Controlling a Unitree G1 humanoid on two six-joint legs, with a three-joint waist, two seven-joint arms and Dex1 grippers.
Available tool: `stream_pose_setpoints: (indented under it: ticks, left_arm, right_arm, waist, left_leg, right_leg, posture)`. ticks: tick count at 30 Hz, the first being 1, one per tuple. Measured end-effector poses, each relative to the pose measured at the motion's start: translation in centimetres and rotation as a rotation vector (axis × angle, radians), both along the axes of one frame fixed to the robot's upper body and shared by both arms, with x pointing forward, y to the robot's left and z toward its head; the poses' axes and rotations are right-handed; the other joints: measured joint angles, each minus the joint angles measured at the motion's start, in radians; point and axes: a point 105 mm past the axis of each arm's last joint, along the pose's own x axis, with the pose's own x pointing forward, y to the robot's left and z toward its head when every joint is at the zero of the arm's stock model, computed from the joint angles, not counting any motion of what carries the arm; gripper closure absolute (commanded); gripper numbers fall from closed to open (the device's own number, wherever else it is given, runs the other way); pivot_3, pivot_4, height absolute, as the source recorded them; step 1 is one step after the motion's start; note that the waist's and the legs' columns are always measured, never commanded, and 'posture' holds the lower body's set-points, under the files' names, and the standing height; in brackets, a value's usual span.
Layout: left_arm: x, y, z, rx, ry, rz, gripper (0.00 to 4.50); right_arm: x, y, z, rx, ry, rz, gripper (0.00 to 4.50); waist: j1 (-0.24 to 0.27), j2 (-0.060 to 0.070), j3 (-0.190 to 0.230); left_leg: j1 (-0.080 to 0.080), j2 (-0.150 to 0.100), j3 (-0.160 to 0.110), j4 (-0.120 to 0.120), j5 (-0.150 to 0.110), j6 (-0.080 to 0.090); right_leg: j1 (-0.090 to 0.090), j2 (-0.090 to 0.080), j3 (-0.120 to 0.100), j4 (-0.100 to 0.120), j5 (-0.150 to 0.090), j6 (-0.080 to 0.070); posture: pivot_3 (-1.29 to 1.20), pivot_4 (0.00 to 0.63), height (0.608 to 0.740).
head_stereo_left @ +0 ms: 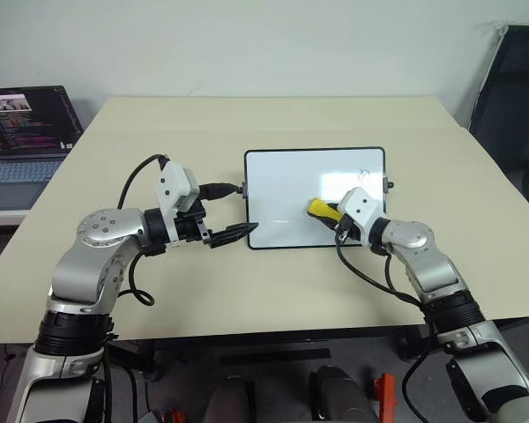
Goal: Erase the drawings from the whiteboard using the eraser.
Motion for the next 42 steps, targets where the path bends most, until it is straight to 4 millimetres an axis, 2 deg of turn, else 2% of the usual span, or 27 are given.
stream_pose_setpoints:
  ticks: [2,8,14,19,24,28,32,34,36,38,40,42]
  left_arm:
    - [0.0,0.0,0.0,-0.002,0.0,0.0,0.0]
    - [0.0,-0.1,-0.1,-0.008,0.002,0.0,0.0]
    - [0.0,-0.1,-0.2,-0.01,0.006,0.006,0.0]
    - [0.1,-0.1,-0.4,-0.014,0.009,0.016,0.0]
    - [0.1,-0.1,-0.4,-0.016,0.008,0.015,0.0]
    - [0.1,-0.1,-0.4,-0.014,0.007,0.016,0.0]
    - [0.3,0.1,-0.5,-0.014,0.013,0.019,0.0]
    - [0.5,0.0,-0.4,-0.011,0.013,0.009,0.0]
    - [0.5,-0.2,-0.1,-0.01,0.0,-0.001,0.0]
    - [0.6,-0.1,0.1,-0.007,-0.008,-0.001,0.0]
    - [0.6,0.1,0.3,0.004,-0.013,-0.005,0.0]
    - [0.6,0.7,0.5,0.023,-0.017,0.004,0.0]
  right_arm:
    - [0.7,0.0,0.6,0.003,-0.031,-0.031,3.51]
    - [4.6,-1.1,5.3,0.072,-0.209,-0.237,3.51]
    - [6.3,-0.9,7.0,0.067,-0.277,-0.305,3.51]
    - [5.4,0.4,6.4,0.057,-0.248,-0.21,3.51]
    - [2.4,3.0,3.5,0.028,-0.132,0.002,3.52]
    - [1.4,3.3,2.5,0.011,-0.055,0.063,3.52]
    - [1.1,3.0,2.9,0.059,-0.021,0.077,3.52]
    - [1.1,1.9,4.4,0.135,-0.013,0.062,3.52]
    - [0.5,-0.2,7.1,0.176,-0.03,0.062,3.52]
    - [-0.9,-3.1,10.7,0.186,-0.07,0.066,3.52]
    - [-2.9,-5.5,13.3,0.168,-0.103,0.089,3.52]
    - [-4.6,-7.6,13.6,0.129,-0.079,0.089,3.52]
  waist:
    - [0.0,0.0,0.0]
    - [0.003,0.0,0.001]
    - [0.004,0.0,0.001]
    - [0.004,0.0,0.001]
    - [-0.002,0.0,0.001]
    - [0.0,0.0,0.001]
    - [0.004,0.0,0.002]
    - [0.009,0.001,0.004]
    - [0.018,0.004,0.006]
    - [0.032,0.005,0.007]
    - [0.038,0.005,0.007]
    - [0.038,0.006,0.007]
  left_leg:
    - [0.0,0.0,0.0,0.0,0.0,0.0]
    - [-0.002,0.0,0.0,0.0,0.0,0.0]
    - [-0.003,0.0,0.0,-0.004,-0.001,-0.002]
    - [-0.003,0.0,-0.001,-0.005,-0.003,-0.003]
    - [-0.001,0.0,-0.001,-0.007,-0.003,-0.003]
    - [-0.001,0.0,-0.001,-0.007,-0.003,-0.003]
    - [-0.002,0.0,-0.001,-0.008,-0.003,-0.003]
    - [-0.009,0.0,-0.002,-0.008,-0.003,-0.003]
    - [-0.023,0.0,-0.003,-0.005,-0.003,-0.004]
    - [-0.027,0.0,-0.004,-0.002,-0.003,-0.004]
    - [-0.029,0.0,-0.005,-0.003,-0.005,-0.004]
    - [-0.031,0.0,-0.007,-0.003,-0.007,-0.002]
  right_leg:
    - [0.0,0.0,0.0,0.0,0.001,-0.001]
    - [-0.002,0.0,0.0,-0.001,0.001,-0.001]
    - [-0.003,0.0,-0.001,-0.002,0.003,0.0]
    - [-0.003,0.0,-0.001,-0.003,0.001,-0.001]
    - [-0.003,0.0,-0.001,-0.002,0.0,-0.001]
    - [-0.002,0.0,-0.002,-0.002,0.0,0.0]
    - [-0.003,0.0,-0.003,-0.002,0.0,-0.002]
    - [-0.009,0.0,-0.003,-0.002,0.0,-0.002]
    - [-0.022,-0.001,-0.004,0.0,0.001,0.0]
    - [-0.024,-0.002,-0.006,0.0,0.001,0.0]
    - [-0.025,-0.002,-0.008,-0.004,0.0,0.0]
    - [-0.024,-0.002,-0.011,-0.01,0.0,0.0]
  posture:
    - [0.0,0.15,0.74]
    - [0.0,0.15,0.74]
    - [0.0,0.15,0.74]
    - [0.0,0.15,0.74]
    - [0.0,0.15,0.74]
    - [0.0,0.15,0.74]
    - [0.0,0.15,0.74]
    - [0.0,0.15,0.74]
    - [0.0,0.15,0.74]
    - [0.0,0.15,0.74]
    - [0.0,0.15,0.74]
    - [0.0,0.15,0.74]
